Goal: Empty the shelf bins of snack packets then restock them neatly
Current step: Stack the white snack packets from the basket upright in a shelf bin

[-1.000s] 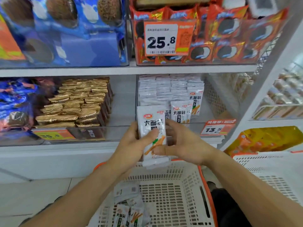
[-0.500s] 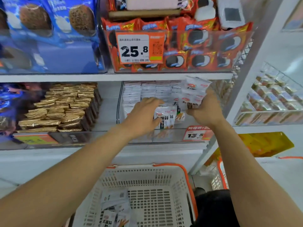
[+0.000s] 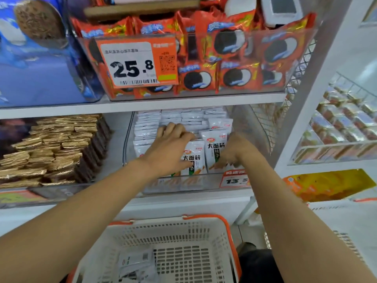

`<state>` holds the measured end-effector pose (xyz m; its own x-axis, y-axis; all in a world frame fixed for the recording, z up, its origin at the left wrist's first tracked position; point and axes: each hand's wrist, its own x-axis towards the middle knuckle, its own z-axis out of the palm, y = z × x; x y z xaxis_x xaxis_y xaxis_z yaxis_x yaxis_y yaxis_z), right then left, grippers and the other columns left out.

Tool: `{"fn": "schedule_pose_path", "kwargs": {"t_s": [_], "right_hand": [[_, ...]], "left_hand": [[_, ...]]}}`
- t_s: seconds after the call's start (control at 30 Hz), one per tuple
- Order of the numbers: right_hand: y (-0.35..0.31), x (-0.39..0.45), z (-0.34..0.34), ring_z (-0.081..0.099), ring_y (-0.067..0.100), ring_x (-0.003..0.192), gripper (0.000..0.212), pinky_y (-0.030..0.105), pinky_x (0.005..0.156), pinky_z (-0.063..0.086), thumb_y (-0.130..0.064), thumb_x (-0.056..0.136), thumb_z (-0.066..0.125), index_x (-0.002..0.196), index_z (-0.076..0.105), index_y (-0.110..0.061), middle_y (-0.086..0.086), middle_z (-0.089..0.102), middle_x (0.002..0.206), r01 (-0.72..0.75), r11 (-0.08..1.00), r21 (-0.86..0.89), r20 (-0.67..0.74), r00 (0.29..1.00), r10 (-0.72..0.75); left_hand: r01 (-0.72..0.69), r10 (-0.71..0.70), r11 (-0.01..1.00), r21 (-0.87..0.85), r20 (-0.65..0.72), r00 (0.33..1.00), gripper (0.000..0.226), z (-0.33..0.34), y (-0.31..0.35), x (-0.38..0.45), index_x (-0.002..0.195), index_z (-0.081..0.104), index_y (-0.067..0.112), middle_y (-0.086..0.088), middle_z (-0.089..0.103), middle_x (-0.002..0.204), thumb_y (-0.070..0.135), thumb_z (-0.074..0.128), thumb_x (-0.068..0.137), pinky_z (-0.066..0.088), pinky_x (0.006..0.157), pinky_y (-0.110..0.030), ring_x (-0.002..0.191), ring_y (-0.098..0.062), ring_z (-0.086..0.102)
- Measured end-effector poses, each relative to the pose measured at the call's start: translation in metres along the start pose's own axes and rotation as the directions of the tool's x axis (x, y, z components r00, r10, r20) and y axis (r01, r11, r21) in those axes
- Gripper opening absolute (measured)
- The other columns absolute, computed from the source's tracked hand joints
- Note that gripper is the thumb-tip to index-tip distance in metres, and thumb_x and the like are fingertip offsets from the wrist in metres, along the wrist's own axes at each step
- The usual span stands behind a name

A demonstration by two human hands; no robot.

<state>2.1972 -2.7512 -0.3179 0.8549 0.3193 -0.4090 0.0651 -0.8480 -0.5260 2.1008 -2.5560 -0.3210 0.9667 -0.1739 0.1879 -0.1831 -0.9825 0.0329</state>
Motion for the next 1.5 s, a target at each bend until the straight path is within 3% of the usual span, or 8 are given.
{"fn": "schedule_pose_path", "kwargs": {"t_s": [0.13,0.6,0.93,1.0,1.1,1.27,1.4,1.5], "right_hand": [[-0.003,-0.009,-0.01,0.071,0.023,0.088,0.05,0.043,0.084,0.061,-0.023,0.064,0.095,0.103,0.067,-0.009,0.009,0.074,0.098,0.005,1.0,-0.023,0.126,0.992,-0.002],[0.001,-0.007,0.001,0.072,0.03,0.09,0.046,0.047,0.086,0.06,-0.019,0.065,0.09,0.104,0.065,-0.01,0.01,0.073,0.099,-0.005,0.999,0.04,0.056,0.998,0.003],[-0.003,-0.012,0.0,0.051,0.017,0.058,0.025,0.024,0.051,0.043,-0.005,0.086,0.068,0.07,0.05,-0.012,0.004,0.054,0.067,-0.046,0.998,-0.046,-0.041,0.998,0.044],[-0.001,-0.014,-0.001,0.06,0.02,0.067,0.015,0.03,0.063,0.055,-0.008,0.081,0.072,0.08,0.057,-0.01,0.006,0.063,0.078,-0.039,0.999,-0.005,-0.039,0.999,0.038],[-0.001,-0.017,-0.002,0.067,0.022,0.094,0.062,0.042,0.085,0.06,-0.018,0.068,0.089,0.119,0.053,-0.014,0.003,0.067,0.109,0.032,0.995,0.094,-0.061,0.998,-0.026],[-0.01,-0.026,-0.001,0.063,0.02,0.091,0.134,0.031,0.079,0.049,-0.021,0.069,0.092,0.159,-0.007,-0.038,0.007,0.059,0.117,0.188,0.982,0.01,-0.152,0.971,-0.185],[-0.014,-0.027,-0.002,0.062,0.028,0.11,0.103,0.032,0.095,0.048,-0.022,0.081,0.084,0.157,0.019,-0.044,0.018,0.047,0.146,0.279,0.942,-0.185,-0.119,0.945,-0.303],[-0.011,-0.028,-0.002,0.06,0.023,0.085,0.089,0.028,0.079,0.05,-0.02,0.08,0.084,0.153,0.036,-0.033,0.017,0.064,0.122,0.23,0.967,-0.109,-0.21,0.946,-0.248]], "left_hand": [[0.004,-0.004,0.999,-0.054,0.004,1.0,0.076,0.0,-0.004,-0.005,0.15,0.04,0.025,0.002,0.043,0.134,0.054,0.067,0.085,0.015,0.106,-0.035,0.129,-0.019,0.028],[-0.001,-0.001,0.995,-0.099,-0.014,1.0,0.072,0.011,-0.002,-0.015,0.153,0.037,0.015,-0.001,0.042,0.147,0.043,0.047,0.088,0.017,0.113,-0.043,0.135,-0.021,0.027],[0.018,-0.023,0.997,-0.069,-0.064,0.998,0.06,0.007,0.0,-0.006,0.143,0.05,0.019,0.0,0.053,0.131,0.035,0.068,0.088,0.022,0.108,-0.04,0.126,-0.022,0.036],[0.03,-0.036,0.996,-0.087,-0.059,0.998,0.06,0.008,0.0,-0.008,0.144,0.049,0.019,0.001,0.053,0.132,0.033,0.067,0.088,0.021,0.108,-0.04,0.127,-0.022,0.035],[0.034,-0.04,0.994,-0.108,-0.059,0.997,0.062,0.006,0.001,-0.009,0.145,0.048,0.019,0.002,0.052,0.133,0.033,0.066,0.088,0.02,0.109,-0.039,0.126,-0.019,0.034],[0.038,-0.048,0.991,-0.128,-0.075,0.996,0.065,0.006,0.003,-0.01,0.149,0.043,0.022,0.002,0.05,0.137,0.037,0.064,0.089,0.019,0.108,-0.039,0.126,-0.02,0.033],[0.026,-0.033,0.995,-0.1,-0.068,0.997,0.062,0.008,0.004,-0.01,0.148,0.044,0.023,-0.001,0.039,0.148,0.035,0.063,0.09,0.015,0.111,-0.041,0.137,-0.02,0.025],[0.044,-0.05,0.993,-0.112,-0.053,0.997,0.063,0.012,0.004,-0.013,0.15,0.04,0.023,0.003,0.035,0.156,0.035,0.061,0.092,0.012,0.116,-0.043,0.145,-0.019,0.023]]}}
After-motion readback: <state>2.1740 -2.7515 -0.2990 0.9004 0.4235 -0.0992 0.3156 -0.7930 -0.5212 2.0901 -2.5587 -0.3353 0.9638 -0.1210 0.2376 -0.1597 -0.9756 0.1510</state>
